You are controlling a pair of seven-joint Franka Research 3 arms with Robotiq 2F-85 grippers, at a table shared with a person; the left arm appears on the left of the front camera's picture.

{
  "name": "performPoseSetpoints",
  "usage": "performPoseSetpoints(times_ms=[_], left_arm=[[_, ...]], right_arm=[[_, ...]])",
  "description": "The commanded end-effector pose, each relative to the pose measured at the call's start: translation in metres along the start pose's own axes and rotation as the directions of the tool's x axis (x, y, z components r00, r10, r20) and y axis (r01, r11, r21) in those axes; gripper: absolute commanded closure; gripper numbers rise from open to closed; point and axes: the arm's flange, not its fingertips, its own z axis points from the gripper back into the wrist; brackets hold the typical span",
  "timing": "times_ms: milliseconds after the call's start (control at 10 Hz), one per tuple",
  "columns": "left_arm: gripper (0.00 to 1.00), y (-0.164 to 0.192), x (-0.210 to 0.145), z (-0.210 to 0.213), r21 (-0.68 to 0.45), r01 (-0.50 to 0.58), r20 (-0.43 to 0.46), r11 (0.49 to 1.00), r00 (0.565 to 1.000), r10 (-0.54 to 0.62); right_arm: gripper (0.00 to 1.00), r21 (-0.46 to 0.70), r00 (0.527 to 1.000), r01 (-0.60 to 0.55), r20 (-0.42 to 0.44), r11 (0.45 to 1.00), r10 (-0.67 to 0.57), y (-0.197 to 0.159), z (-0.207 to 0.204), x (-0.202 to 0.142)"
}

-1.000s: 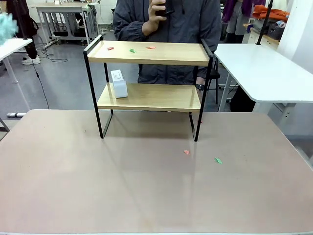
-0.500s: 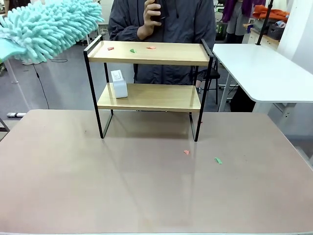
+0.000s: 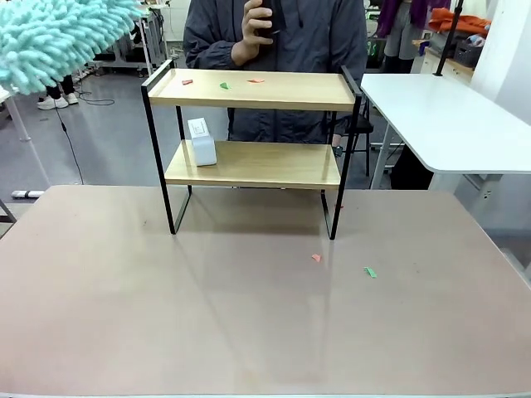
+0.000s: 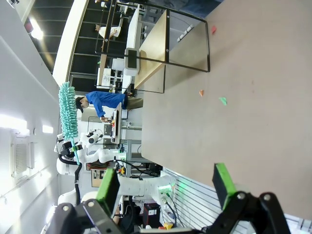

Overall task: Clean the shelf.
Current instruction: Clean the remaining tier of the Shelf with the Duster once objects are removed.

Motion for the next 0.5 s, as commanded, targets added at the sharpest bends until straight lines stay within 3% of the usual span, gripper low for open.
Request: performPoseSetpoints(times_ms=[0,100,300,400], left_arm=[[0.88,-0.01,0.037,-0.038,0.084,-0.023,0.037,0.996,0.999,0.02],[0.88,-0.017,0.067,-0.06,0.109,-0.059,-0.039,0.992,0.997,0.063],[0.88,-0.028,0.132,-0.092,0.173,-0.08,-0.011,0.982,0.996,0.083],[0.88,-0.021,0.162,-0.104,0.221,-0.111,0.043,0.969,0.994,0.104]], right_arm=[[0.0,0.015,1.0,-0.025,0.006,1.0,0.025,0.001,0.0,0.002],[0.0,0.015,1.0,-0.025,0.006,1.0,0.025,0.001,0.0,0.002],[0.0,0.015,1.0,-0.025,0.006,1.0,0.025,0.001,0.0,0.002],[0.0,0.015,1.0,-0.025,0.006,1.0,0.025,0.001,0.0,0.002]])
